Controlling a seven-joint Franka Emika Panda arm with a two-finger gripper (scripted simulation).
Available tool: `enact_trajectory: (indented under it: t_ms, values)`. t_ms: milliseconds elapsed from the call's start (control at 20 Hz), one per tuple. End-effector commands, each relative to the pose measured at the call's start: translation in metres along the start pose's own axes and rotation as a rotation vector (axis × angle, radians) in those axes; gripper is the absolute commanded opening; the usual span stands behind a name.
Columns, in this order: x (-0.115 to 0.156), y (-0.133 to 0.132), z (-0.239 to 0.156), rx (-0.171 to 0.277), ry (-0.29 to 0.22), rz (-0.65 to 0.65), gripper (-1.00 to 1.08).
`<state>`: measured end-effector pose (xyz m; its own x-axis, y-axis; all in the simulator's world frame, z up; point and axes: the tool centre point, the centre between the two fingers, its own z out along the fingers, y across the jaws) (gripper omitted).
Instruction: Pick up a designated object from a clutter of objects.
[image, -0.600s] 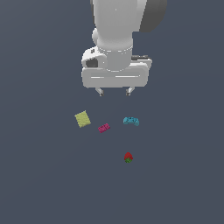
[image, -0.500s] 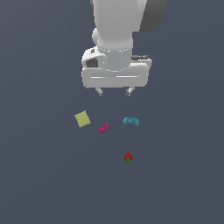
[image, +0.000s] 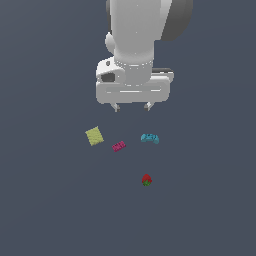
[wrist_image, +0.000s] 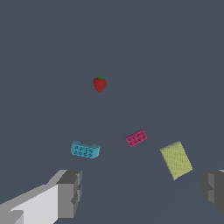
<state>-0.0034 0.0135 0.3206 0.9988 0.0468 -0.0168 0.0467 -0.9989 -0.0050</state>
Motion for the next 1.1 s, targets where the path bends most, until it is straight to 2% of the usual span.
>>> enact_trajectory:
  t_ms: [0,550,1050]
  values:
    - [0.0,0.0,-0.001,0.0,0.0,0.0,1.0]
    - [0.001,0.017,0.021,0.0,0.001,-0.034,1.0]
    - [-0.006,0.066,0.082,0.001,0.006,-0.13,1.0]
